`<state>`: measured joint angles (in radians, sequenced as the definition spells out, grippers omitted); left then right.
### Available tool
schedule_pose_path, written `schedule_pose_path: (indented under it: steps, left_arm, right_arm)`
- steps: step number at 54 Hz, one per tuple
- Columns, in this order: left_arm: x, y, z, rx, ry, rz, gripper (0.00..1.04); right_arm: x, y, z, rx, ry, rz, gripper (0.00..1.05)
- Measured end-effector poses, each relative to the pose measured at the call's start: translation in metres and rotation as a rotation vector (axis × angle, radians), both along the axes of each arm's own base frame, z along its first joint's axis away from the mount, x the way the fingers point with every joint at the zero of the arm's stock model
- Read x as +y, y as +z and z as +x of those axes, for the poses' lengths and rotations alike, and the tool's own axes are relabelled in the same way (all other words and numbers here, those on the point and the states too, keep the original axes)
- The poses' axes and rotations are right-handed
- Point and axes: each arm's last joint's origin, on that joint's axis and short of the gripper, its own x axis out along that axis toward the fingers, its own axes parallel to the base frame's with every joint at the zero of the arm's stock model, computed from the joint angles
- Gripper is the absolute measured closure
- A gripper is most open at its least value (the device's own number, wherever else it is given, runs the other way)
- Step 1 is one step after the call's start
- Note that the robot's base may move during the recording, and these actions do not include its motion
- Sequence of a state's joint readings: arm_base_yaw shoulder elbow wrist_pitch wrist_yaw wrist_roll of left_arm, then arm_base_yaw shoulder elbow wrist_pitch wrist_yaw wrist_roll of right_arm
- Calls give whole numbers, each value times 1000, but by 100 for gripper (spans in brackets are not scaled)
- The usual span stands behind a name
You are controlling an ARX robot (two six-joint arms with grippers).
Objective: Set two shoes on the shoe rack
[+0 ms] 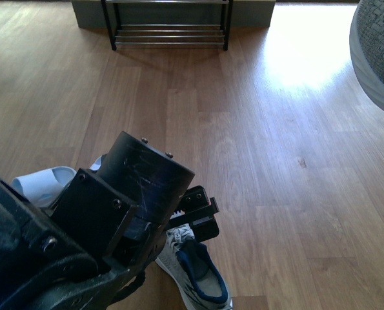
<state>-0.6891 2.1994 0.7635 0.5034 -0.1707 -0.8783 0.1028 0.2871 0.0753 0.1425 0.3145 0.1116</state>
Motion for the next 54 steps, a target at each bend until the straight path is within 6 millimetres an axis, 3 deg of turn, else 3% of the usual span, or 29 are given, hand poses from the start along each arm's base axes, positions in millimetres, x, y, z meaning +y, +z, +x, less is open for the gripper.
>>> schedule_pose_path:
  steps: [12, 22, 28, 34, 54]
  left_arm:
    - [1, -5, -16, 36, 1, -86, 9]
    - [7, -7, -14, 65, 44, -202, 9]
    - [19, -13, -11, 114, 159, -260, 9]
    - [33, -19, -13, 183, 328, -208, 9]
    - [31, -28, -7, 292, 212, -85, 9]
  right_arm:
    - [0, 0, 0, 0, 0, 0, 103]
    - [0, 0, 0, 0, 0, 0, 103]
    - [0, 0, 0, 0, 0, 0, 103]
    - [0, 0, 0, 0, 0, 0, 103]
    - [0, 0, 0, 0, 0, 0, 103]
